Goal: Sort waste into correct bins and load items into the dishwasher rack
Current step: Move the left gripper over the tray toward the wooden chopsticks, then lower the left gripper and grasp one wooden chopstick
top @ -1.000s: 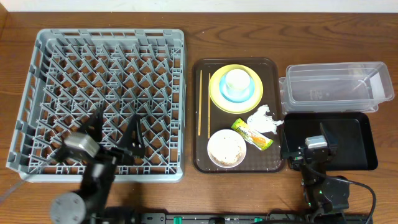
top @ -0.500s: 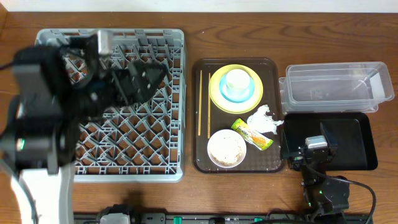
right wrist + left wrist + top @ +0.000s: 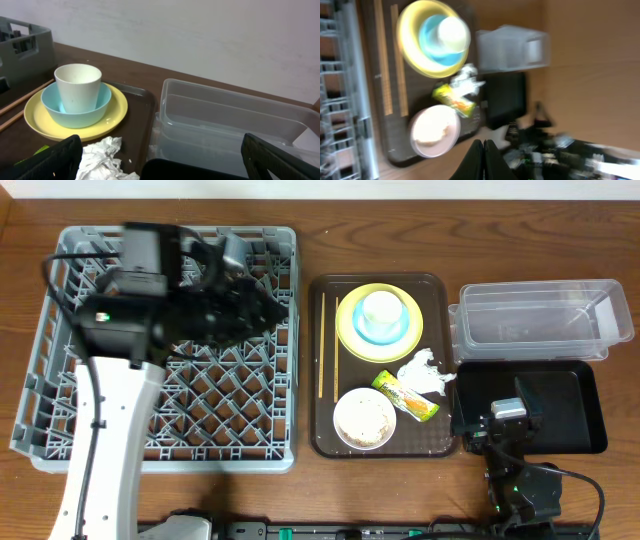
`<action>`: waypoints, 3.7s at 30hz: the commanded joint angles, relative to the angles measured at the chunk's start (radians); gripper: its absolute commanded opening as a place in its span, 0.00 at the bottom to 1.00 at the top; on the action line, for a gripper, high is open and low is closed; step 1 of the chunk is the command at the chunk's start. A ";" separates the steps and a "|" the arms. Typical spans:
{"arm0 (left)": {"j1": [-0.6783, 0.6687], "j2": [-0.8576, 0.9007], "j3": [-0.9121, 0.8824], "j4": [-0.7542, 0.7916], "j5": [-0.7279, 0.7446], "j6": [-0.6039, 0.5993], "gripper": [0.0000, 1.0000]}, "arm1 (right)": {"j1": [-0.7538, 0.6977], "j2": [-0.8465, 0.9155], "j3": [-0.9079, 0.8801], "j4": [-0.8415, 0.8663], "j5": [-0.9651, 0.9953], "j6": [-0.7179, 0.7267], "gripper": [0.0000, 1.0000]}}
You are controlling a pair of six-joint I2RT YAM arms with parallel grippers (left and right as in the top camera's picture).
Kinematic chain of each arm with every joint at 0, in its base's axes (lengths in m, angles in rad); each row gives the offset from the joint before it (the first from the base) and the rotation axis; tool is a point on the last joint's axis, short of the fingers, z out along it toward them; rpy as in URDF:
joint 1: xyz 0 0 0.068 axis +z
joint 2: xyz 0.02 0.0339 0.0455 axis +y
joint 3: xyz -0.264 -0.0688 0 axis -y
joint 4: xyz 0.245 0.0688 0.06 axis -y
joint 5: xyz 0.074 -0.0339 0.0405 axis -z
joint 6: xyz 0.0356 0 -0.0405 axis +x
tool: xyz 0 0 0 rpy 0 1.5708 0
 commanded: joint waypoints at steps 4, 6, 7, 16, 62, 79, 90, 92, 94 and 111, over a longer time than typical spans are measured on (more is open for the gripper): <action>-0.228 0.013 0.014 -0.014 -0.532 -0.005 0.12 | 0.000 -0.003 -0.001 -0.004 0.000 -0.003 0.99; -0.291 0.035 0.014 -0.008 -0.607 -0.005 0.13 | 0.000 -0.003 -0.001 -0.004 0.000 -0.004 0.99; -0.319 0.049 0.014 -0.003 -0.629 -0.005 0.12 | 0.000 -0.003 -0.001 -0.004 0.000 -0.003 0.99; -0.405 0.209 0.014 0.005 -0.653 -0.005 0.10 | 0.000 -0.003 -0.001 -0.004 0.000 -0.004 0.99; -0.444 0.397 -0.051 0.135 -0.658 -0.005 0.44 | 0.000 -0.003 -0.001 -0.004 0.000 -0.003 0.99; -0.442 0.397 -0.016 0.164 -0.623 -0.014 0.45 | 0.000 -0.003 -0.001 -0.004 0.000 -0.004 0.99; -0.438 0.400 0.395 0.023 -0.628 -0.007 0.36 | 0.000 -0.003 -0.001 -0.004 0.000 -0.003 0.99; -0.436 0.404 0.425 0.024 -0.627 -0.005 0.36 | 0.000 -0.003 -0.001 -0.004 0.000 -0.003 0.99; -0.437 0.406 0.431 0.027 -0.626 -0.004 0.38 | 0.000 -0.003 -0.001 -0.004 0.000 -0.004 0.99; -0.496 0.474 0.391 -0.123 -0.858 0.018 0.41 | 0.000 -0.003 -0.001 -0.004 0.000 -0.004 0.99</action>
